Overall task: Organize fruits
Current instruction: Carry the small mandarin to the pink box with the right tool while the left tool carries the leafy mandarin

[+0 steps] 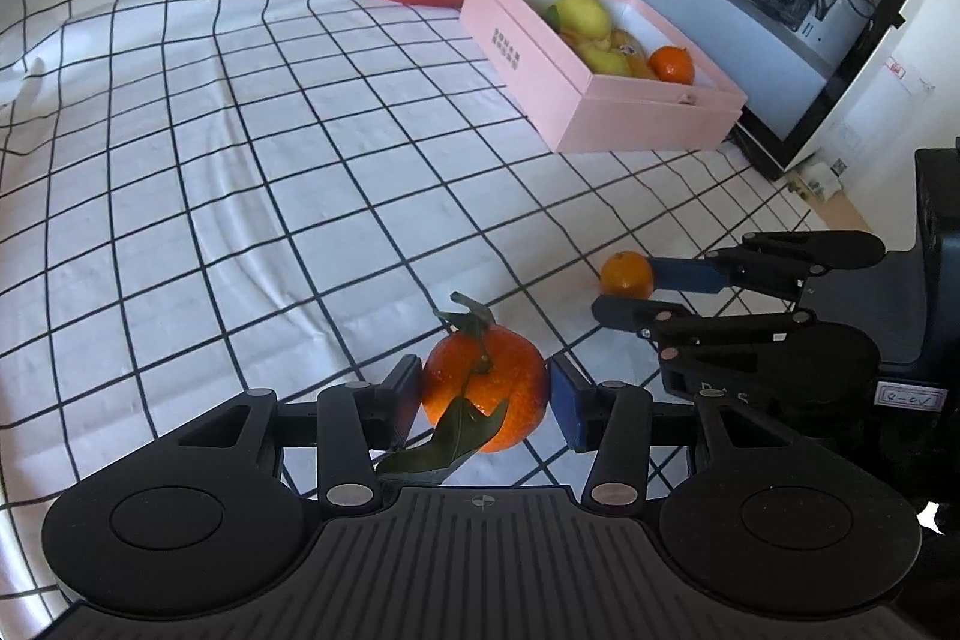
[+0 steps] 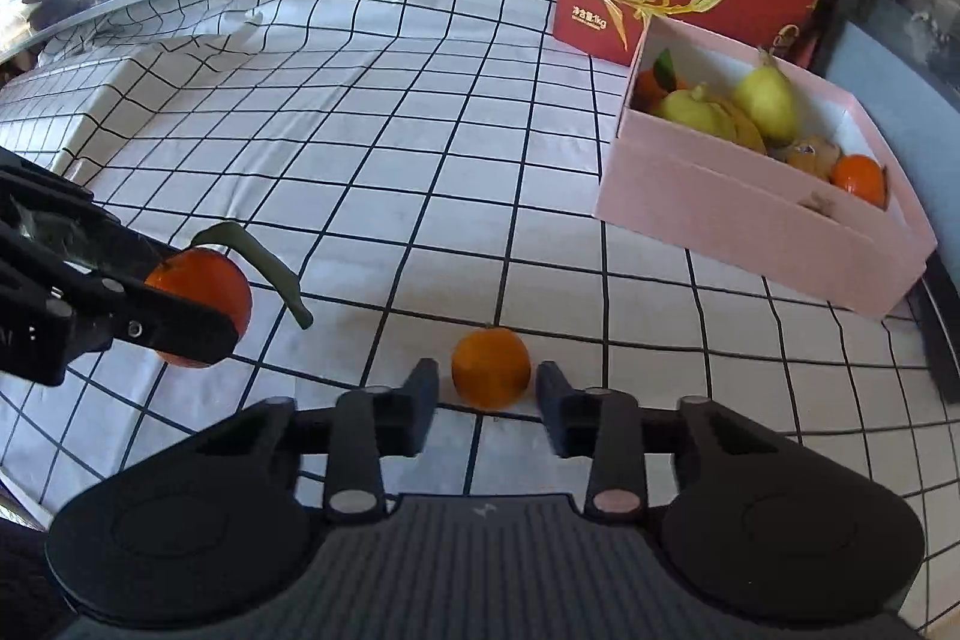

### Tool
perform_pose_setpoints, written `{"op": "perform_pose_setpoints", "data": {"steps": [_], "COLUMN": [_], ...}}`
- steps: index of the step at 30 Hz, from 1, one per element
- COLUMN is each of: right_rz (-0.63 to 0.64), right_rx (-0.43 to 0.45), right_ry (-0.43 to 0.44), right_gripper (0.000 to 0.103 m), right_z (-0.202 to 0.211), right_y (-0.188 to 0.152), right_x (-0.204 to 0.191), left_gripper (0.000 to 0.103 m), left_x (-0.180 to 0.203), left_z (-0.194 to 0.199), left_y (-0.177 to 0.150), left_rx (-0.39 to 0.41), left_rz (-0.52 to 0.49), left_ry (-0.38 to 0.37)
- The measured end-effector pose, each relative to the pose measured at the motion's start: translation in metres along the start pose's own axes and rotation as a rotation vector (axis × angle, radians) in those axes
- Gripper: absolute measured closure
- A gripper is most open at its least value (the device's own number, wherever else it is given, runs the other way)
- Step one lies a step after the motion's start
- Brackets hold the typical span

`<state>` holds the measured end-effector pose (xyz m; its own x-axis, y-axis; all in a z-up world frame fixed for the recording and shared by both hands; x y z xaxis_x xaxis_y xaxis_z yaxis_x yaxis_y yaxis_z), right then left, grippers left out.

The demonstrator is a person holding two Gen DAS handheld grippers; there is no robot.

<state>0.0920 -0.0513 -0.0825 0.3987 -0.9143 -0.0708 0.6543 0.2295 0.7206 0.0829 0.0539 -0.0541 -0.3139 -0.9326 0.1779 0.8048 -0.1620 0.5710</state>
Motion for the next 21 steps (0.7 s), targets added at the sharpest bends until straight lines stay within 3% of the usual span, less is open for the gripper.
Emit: {"op": "perform_pose_setpoints", "data": {"steps": [7,9,15,18,21], "right_rz": [0.009,0.015,-0.003,-0.03,-0.038], "right_rx": [0.007,0.004,-0.001,0.027,0.127], "right_ry": [-0.015,-0.016,-0.002,-0.004,-0.025], "right_gripper": [0.069,0.076,0.076,0.076,0.076], "right_z": [0.0,0.001,0.009,0.023,0.058], "right_y": [0.003,0.001,-0.001,0.006,0.039], "right_x": [0.0,0.0,0.004,0.014,0.037], "left_gripper": [0.052,0.052,0.052,0.052,0.052], "left_x": [0.006,0.009,0.022,0.031,0.042], "left_z": [-0.004,-0.004,-0.004,-0.002,0.014], "left_y": [-0.001,-0.002,0.005,0.021,0.068], "left_rx": [-0.018,-0.024,-0.017,0.011,0.096], "left_rz": [-0.047,-0.086,-0.148,-0.163,-0.143], "left_ry": [0.025,0.053,0.058,0.032,-0.042]}}
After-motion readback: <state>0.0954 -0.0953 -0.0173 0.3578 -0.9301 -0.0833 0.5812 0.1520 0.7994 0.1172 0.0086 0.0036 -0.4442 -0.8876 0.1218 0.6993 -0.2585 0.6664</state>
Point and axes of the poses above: each gripper's, at about its wrist camera, not at the fingertips, and z roughly against the way its jaws point, x to its right, y to its top, the point moved 10 cm from there along -z, roughly the way its jaws point, and after that the axes turned 3 degrees about y, right-handed, at the moved point
